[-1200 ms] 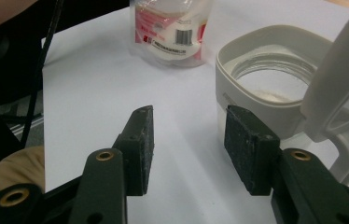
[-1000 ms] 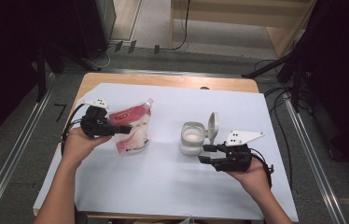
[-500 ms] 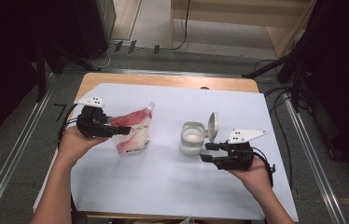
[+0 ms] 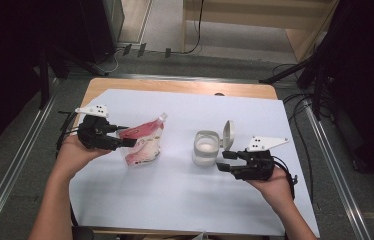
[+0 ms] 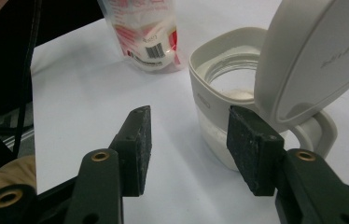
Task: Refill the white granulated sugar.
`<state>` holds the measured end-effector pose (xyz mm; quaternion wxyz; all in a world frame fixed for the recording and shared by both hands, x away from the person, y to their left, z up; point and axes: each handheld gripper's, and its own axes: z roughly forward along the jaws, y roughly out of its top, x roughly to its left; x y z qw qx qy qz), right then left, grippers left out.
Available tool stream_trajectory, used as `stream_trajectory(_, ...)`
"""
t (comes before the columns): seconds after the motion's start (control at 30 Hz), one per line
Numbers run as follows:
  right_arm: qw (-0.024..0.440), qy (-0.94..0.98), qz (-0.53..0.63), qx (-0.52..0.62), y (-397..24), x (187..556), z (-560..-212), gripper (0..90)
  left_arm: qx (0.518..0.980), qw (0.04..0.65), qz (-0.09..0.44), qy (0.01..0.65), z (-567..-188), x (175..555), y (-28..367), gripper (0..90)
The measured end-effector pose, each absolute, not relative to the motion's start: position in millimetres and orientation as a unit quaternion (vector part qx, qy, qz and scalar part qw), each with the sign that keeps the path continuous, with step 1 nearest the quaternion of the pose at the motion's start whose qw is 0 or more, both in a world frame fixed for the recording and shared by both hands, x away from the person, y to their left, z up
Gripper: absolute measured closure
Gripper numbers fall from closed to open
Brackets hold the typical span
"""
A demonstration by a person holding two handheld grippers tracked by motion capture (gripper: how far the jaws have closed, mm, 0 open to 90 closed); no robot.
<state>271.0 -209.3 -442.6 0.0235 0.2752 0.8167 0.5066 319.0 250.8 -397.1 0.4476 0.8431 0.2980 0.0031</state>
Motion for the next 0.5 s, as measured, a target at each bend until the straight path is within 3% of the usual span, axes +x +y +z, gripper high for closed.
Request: stream_trajectory(0.5,0.027,0.819,0.506,0.27,-216,273,-438,51.9,0.851,0.433,0.003,0.297,-397,308,262,43.1)
